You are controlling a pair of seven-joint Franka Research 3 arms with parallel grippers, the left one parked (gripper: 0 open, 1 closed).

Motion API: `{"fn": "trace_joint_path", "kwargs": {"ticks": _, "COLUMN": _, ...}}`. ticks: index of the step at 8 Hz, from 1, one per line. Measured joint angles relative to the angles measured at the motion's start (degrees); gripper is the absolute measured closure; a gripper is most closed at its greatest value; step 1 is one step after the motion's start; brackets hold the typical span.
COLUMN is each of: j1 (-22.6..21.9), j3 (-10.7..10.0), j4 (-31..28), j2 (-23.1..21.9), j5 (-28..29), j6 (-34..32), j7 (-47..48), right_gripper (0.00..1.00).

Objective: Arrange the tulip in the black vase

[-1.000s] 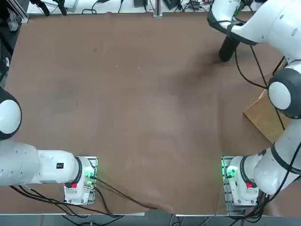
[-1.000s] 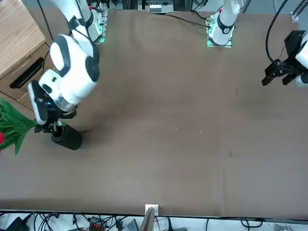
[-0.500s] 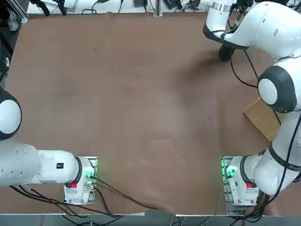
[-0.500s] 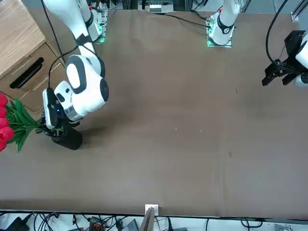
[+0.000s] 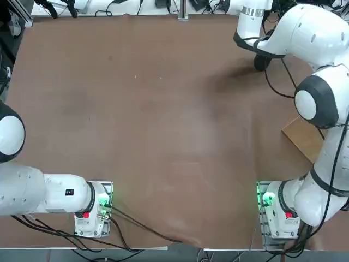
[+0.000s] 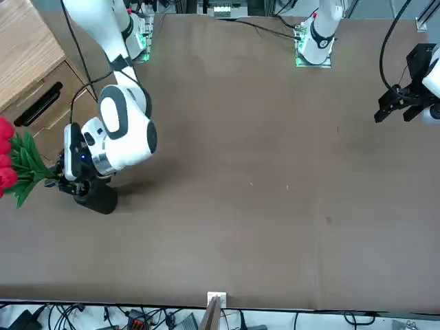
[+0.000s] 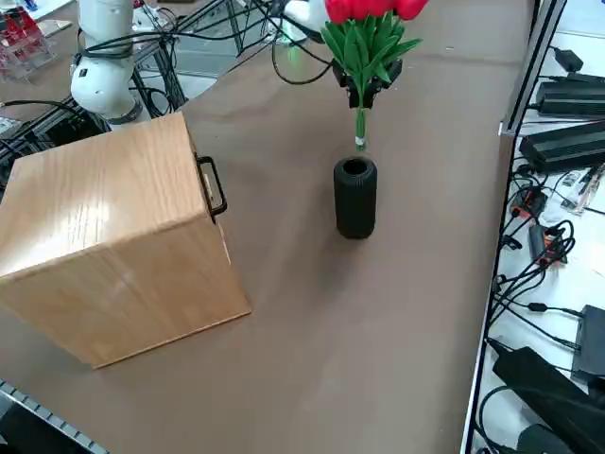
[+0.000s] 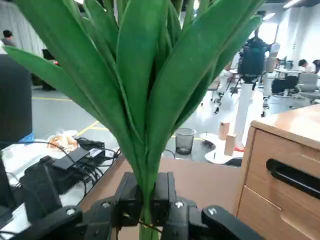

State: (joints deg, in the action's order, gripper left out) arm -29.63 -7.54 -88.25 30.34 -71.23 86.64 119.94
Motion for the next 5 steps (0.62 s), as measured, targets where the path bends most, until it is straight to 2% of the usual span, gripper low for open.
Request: {"fn": "trace_joint_path", "kwargs": {"ticks": 5, "j1": -0.2, "j3": 0.0, "j4": 3.3, "j2": 7.2, "j5": -3.4, "j6": -4.3, "j7": 2.6, "right_gripper": 0.88}}
